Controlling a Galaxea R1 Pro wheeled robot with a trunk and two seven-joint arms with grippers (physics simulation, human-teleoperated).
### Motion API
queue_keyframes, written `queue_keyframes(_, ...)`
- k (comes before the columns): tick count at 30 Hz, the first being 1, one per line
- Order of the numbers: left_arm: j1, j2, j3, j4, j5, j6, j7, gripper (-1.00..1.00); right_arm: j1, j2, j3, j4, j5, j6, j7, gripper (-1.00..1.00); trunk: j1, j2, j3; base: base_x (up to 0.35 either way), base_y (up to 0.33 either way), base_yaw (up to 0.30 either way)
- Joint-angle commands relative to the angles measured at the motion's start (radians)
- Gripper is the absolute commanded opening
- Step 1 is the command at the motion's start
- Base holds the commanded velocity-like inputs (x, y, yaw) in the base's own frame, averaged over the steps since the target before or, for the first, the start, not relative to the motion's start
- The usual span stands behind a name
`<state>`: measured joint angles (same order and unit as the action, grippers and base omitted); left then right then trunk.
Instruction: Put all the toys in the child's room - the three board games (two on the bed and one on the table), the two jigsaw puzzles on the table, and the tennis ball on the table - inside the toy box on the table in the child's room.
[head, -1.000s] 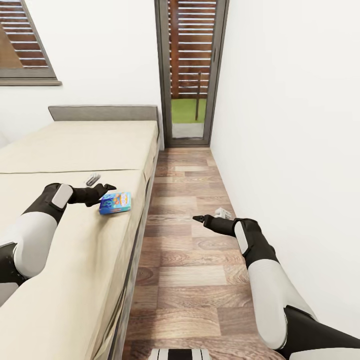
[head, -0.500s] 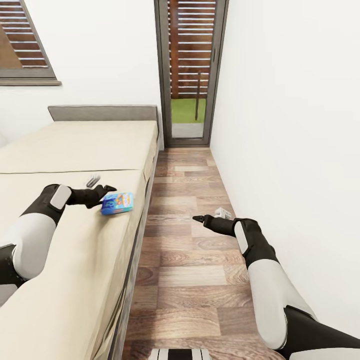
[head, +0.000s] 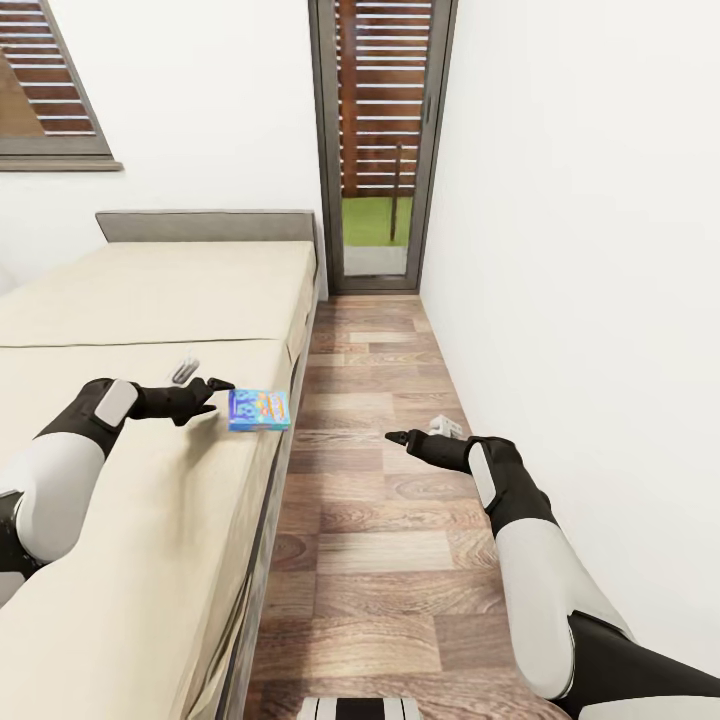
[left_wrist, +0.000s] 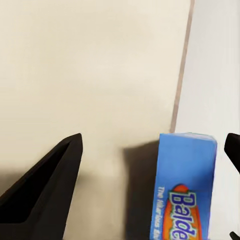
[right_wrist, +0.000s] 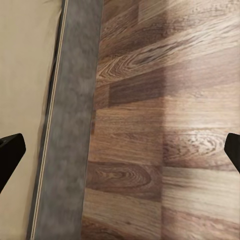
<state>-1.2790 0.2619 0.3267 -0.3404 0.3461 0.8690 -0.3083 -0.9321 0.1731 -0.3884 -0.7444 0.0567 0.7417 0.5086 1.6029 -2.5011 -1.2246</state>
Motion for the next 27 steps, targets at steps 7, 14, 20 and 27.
queue_keyframes(7, 0.0, 0.0, 0.006, 0.0, -0.007, 0.005, -0.011, 1.0, -0.001, 0.001, -0.006, -0.001, 0.006, 0.005, 0.007, 1.0, 0.0, 0.0, -0.001, 0.0, 0.0, -0.007)
queue_keyframes(14, 0.005, 0.002, 0.006, 0.0, 0.022, 0.004, -0.013, 1.0, -0.001, 0.001, -0.006, -0.001, 0.006, 0.005, 0.007, 1.0, 0.0, 0.0, -0.001, 0.0, 0.0, -0.001)
queue_keyframes(20, 0.016, 0.004, 0.006, -0.001, 0.028, 0.004, -0.014, 1.0, 0.0, 0.001, -0.005, -0.001, 0.006, 0.004, 0.007, 1.0, 0.0, 0.0, -0.001, 0.0, 0.0, 0.0)
queue_keyframes(27, 0.021, 0.02, 0.006, -0.018, 0.035, 0.006, -0.015, 1.0, 0.001, 0.001, -0.005, -0.001, 0.006, 0.003, 0.008, 1.0, 0.0, 0.0, -0.001, 0.0, 0.0, 0.0)
